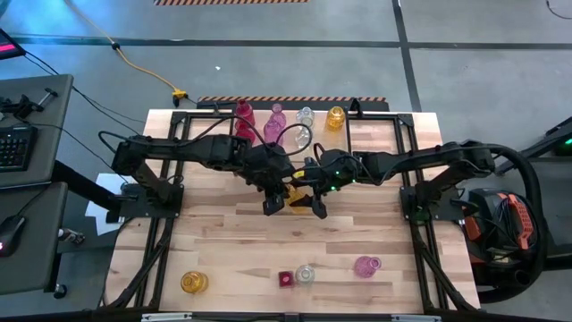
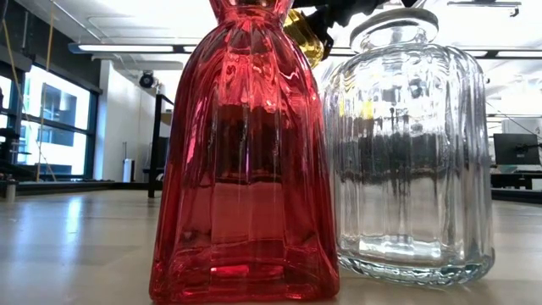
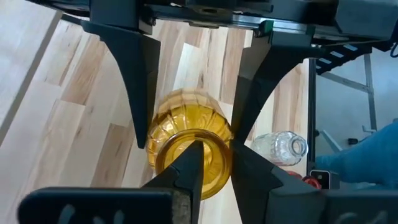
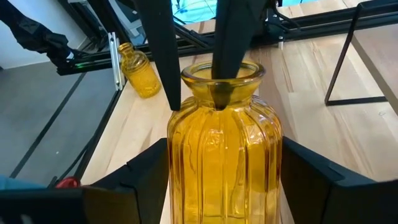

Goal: Sort vases onto shelf
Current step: Put the top yellow vase on the shelf aligned with the other yellow vase

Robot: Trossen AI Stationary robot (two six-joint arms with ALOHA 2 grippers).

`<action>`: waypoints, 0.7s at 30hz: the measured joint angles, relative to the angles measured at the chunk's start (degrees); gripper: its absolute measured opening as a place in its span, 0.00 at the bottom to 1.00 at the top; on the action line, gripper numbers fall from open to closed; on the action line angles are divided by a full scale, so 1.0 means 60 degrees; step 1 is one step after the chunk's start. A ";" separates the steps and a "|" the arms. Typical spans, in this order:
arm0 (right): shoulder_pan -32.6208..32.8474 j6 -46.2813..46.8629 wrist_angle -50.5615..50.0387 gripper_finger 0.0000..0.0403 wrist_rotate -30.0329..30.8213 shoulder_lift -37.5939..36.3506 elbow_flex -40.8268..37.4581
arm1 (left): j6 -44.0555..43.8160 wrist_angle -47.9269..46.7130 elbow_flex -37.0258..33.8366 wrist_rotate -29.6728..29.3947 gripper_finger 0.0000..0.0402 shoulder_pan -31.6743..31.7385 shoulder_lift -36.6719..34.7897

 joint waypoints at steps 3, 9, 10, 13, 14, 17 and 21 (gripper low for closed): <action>0.0008 0.0016 0.0001 0.56 0.0067 0.0000 -0.0004 | -0.0020 -0.0004 0.0000 0.0122 0.20 0.0037 -0.0012; 0.0018 0.0139 0.0019 0.56 0.0288 -0.0017 -0.0007 | -0.0071 -0.0015 0.0011 0.0477 0.27 0.0094 -0.0012; 0.0018 0.0143 0.0005 0.56 0.0290 -0.0038 -0.0011 | -0.0071 -0.0008 0.0013 0.0480 0.28 0.0110 -0.0012; 0.0018 0.0156 -0.0037 0.56 0.0330 -0.0135 -0.0016 | -0.0186 -0.0004 0.0017 0.0533 0.30 0.0179 -0.0030; 0.0015 0.0160 -0.0061 0.56 0.0335 -0.0183 -0.0018 | -0.0303 -0.0002 0.0018 0.0541 0.30 0.0212 -0.0062; 0.0007 0.0163 -0.0149 0.56 0.0364 -0.0382 -0.0018 | -0.0420 0.0015 0.0019 0.0559 0.31 0.0283 -0.0239; 0.0007 0.0172 -0.0312 0.56 0.0357 -0.0732 -0.0018 | -0.0347 0.0106 0.0029 0.0553 0.30 0.0352 -0.0554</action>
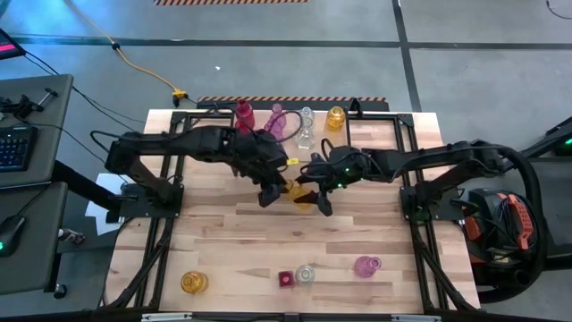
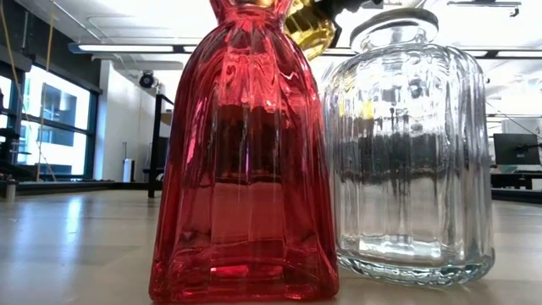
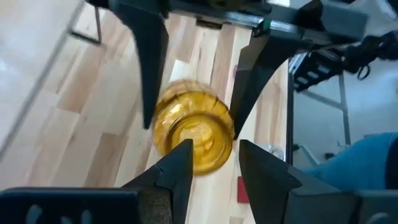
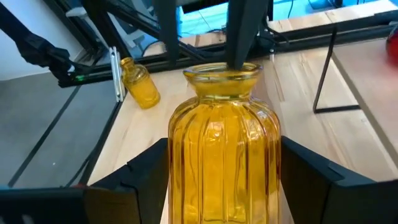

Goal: Sort vases onto shelf
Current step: Put the top yellow vase on the shelf aligned with the other yellow vase

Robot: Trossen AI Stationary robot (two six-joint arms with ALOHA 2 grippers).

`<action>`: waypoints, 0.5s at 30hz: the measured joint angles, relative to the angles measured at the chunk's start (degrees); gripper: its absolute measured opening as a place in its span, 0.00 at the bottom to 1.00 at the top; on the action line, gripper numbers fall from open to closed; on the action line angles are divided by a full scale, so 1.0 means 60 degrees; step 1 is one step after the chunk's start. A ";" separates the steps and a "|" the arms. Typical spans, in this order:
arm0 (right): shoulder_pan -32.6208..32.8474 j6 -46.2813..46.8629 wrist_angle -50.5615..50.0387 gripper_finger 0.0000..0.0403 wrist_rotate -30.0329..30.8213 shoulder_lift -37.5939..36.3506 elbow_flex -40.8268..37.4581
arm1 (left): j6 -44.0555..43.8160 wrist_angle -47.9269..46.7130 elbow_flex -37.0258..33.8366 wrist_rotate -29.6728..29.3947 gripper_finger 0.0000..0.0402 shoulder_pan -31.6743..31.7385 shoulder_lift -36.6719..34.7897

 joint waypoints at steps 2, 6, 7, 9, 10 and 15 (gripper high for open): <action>0.0004 -0.0010 -0.0095 0.56 -0.0005 -0.0168 0.0000 | -0.0001 -0.0064 -0.0004 -0.0110 0.30 0.0056 -0.0204; -0.0022 -0.0013 -0.0190 0.56 0.0045 -0.0507 0.0000 | -0.0005 -0.0020 -0.0004 -0.0163 0.30 0.0182 -0.0515; -0.0033 -0.0013 -0.0190 0.56 0.0080 -0.0600 0.0000 | -0.0011 -0.0040 -0.0004 -0.0162 0.30 0.0213 -0.0581; -0.0036 -0.0054 -0.0322 0.56 0.0276 -0.0798 0.0000 | -0.0007 -0.0022 -0.0007 -0.0159 0.30 0.0267 -0.0700; -0.0036 -0.0077 -0.0433 0.56 0.0474 -0.0926 0.0000 | -0.0011 -0.0034 -0.0011 -0.0159 0.30 0.0307 -0.0757; -0.0040 -0.0340 -0.1320 0.56 0.1532 -0.1732 0.0000 | -0.0004 -0.0036 -0.0011 -0.0156 0.30 0.0320 -0.1013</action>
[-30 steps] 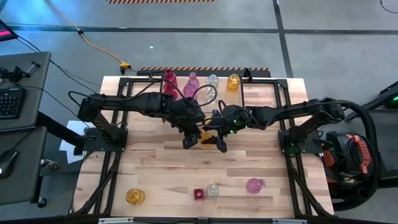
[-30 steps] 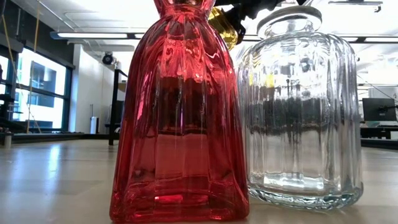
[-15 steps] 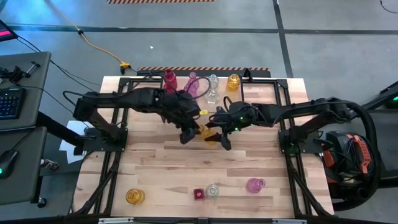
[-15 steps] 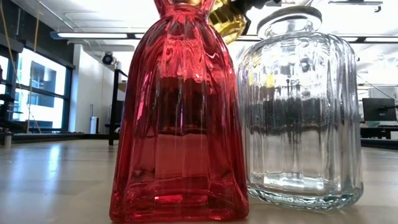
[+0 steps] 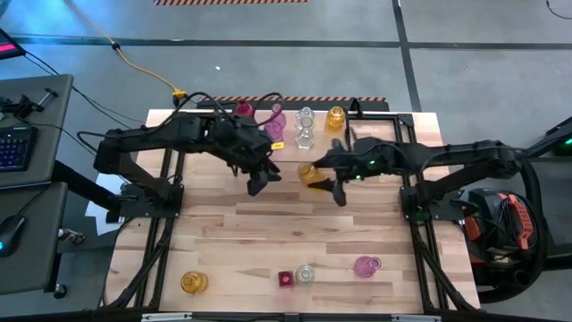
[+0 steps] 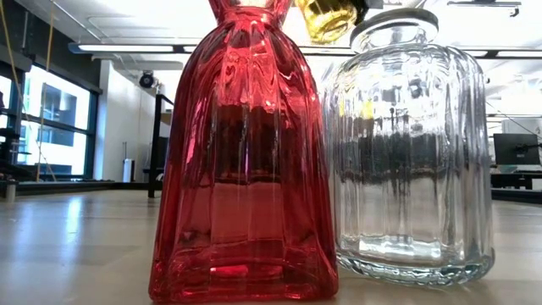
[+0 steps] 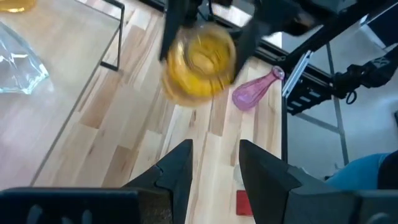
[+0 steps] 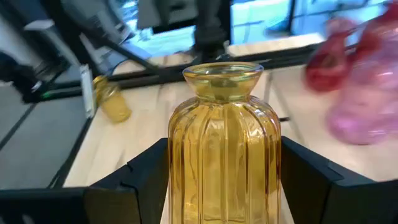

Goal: Sort vases onto shelf
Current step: Put the top yellow vase on the shelf aligned with the other yellow vase

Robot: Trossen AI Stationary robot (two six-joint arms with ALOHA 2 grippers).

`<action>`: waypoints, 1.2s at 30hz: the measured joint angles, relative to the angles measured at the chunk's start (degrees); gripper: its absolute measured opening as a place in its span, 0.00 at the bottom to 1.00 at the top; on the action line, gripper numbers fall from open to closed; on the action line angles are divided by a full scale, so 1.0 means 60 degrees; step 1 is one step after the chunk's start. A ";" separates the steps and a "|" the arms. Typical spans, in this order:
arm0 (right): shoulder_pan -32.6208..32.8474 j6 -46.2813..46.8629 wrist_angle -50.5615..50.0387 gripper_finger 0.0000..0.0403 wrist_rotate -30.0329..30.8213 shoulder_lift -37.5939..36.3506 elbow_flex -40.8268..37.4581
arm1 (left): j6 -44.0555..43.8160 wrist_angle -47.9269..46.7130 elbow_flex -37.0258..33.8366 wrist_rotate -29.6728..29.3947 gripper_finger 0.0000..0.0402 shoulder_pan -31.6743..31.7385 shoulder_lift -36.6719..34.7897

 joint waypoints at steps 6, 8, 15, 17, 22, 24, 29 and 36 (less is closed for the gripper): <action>-0.0075 -0.0313 -0.0317 0.56 0.1275 -0.1298 -0.0004 | -0.0004 -0.0008 -0.0004 0.0005 0.30 -0.0005 -0.0289; -0.0166 -0.0499 -0.0579 0.56 0.1662 -0.1783 -0.0004 | 0.0000 -0.0034 -0.0004 0.0005 0.30 -0.0006 -0.0382; -0.0486 -0.0596 -0.1682 0.56 0.2816 -0.2940 -0.0007 | -0.0091 -0.0023 -0.0004 0.0011 0.30 -0.0006 -0.0726; -0.0554 -0.0640 -0.1708 0.56 0.3011 -0.3051 -0.0007 | -0.0153 -0.0031 -0.0007 0.0015 0.30 -0.0006 -0.0817; -0.0623 -0.0749 -0.1741 0.56 0.3157 -0.3087 -0.0011 | -0.0164 -0.0022 -0.0011 0.0025 0.30 -0.0006 -0.0958; -0.0619 -0.0751 -0.1822 0.56 0.3157 -0.3091 -0.0011 | -0.0164 -0.0045 -0.0011 0.0025 0.30 -0.0006 -0.0990; -0.0623 -0.0783 -0.2149 0.56 0.3157 -0.3103 -0.0018 | -0.0250 -0.0086 -0.0015 0.0025 0.30 -0.0017 -0.1040; -0.0861 -0.1002 -0.2760 0.56 0.3166 -0.3901 -0.0039 | -0.0261 -0.0098 -0.0015 0.0022 0.30 -0.0017 -0.1023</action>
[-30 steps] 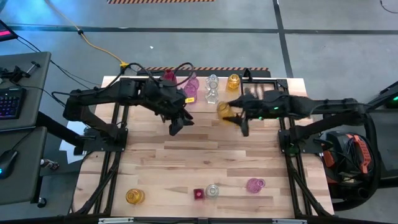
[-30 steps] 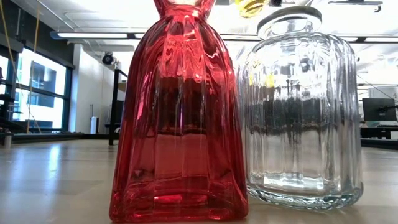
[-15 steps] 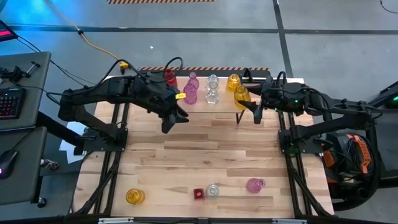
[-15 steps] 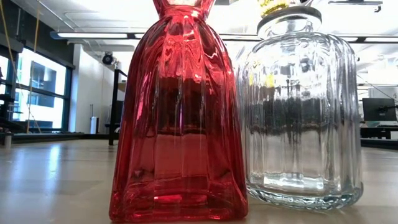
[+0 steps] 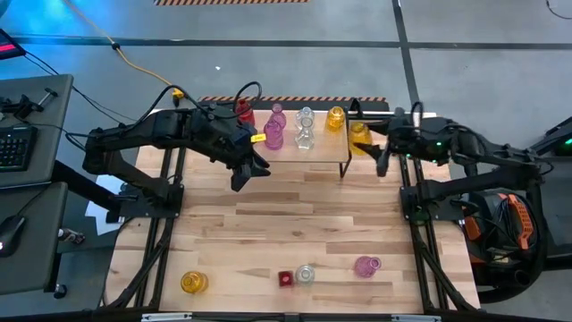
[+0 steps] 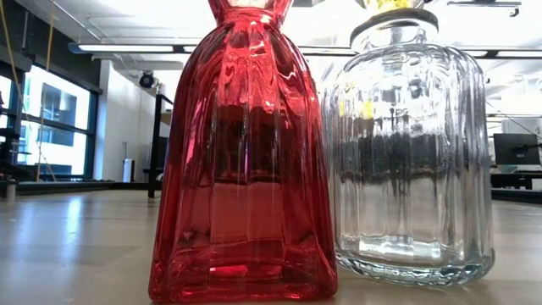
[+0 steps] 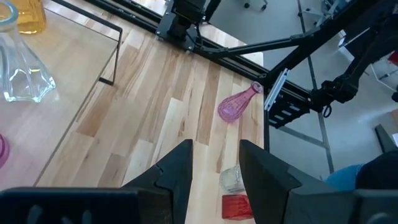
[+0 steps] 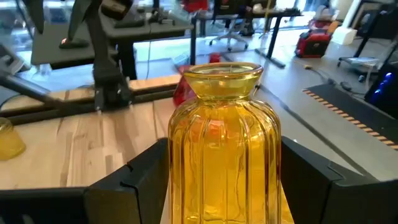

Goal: Sort vases onto shelf
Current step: Put the top yellow vase on the shelf aligned with the other yellow vase

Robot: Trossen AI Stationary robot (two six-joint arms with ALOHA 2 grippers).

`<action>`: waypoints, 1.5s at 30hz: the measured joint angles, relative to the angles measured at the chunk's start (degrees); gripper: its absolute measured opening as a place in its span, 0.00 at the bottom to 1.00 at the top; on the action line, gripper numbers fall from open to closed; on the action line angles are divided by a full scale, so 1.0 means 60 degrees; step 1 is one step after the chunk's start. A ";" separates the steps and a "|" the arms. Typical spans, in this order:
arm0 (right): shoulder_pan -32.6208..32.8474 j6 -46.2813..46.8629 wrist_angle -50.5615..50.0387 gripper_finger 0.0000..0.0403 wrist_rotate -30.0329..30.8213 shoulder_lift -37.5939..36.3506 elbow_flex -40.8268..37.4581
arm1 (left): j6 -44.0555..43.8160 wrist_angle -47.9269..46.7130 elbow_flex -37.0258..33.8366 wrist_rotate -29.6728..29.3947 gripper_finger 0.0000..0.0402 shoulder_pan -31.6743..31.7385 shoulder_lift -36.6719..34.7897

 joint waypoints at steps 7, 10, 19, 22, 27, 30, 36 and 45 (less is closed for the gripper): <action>-0.0122 0.0789 0.1502 0.56 -0.0160 -0.2228 -0.2596 | -0.0404 0.0002 0.0000 -0.0002 0.30 0.0000 0.0000; -0.0122 0.0830 0.2643 0.56 -0.0131 -0.2870 -0.3749 | -0.0406 -0.0002 0.0000 -0.0004 0.30 0.0000 0.0000; -0.0122 0.0535 0.6600 0.56 0.0263 -0.2776 -0.6193 | -0.0406 0.0002 0.0000 -0.0146 0.30 0.0004 0.0000; -0.0130 -0.0014 0.7672 0.56 0.0460 -0.2444 -0.6651 | -0.0406 0.0005 0.0000 -0.0146 0.30 0.0000 0.0000; -0.0491 -0.0093 0.8525 0.56 0.0383 -0.1814 -0.7003 | -0.0402 0.0005 0.0000 -0.0146 0.30 0.0001 0.0000; -0.0862 -0.0018 0.8792 0.56 0.0367 -0.1336 -0.7024 | -0.0405 0.0008 0.0000 -0.0146 0.30 0.0001 0.0000; -0.1379 0.0030 1.0261 0.56 -0.0154 -0.0423 -0.7014 | -0.0395 0.0005 0.0000 -0.0149 0.30 0.0004 0.0000; -0.1561 0.0357 1.1348 0.56 -0.0206 0.1041 -0.7008 | -0.0348 0.0005 0.0004 -0.0149 0.30 0.0004 0.0000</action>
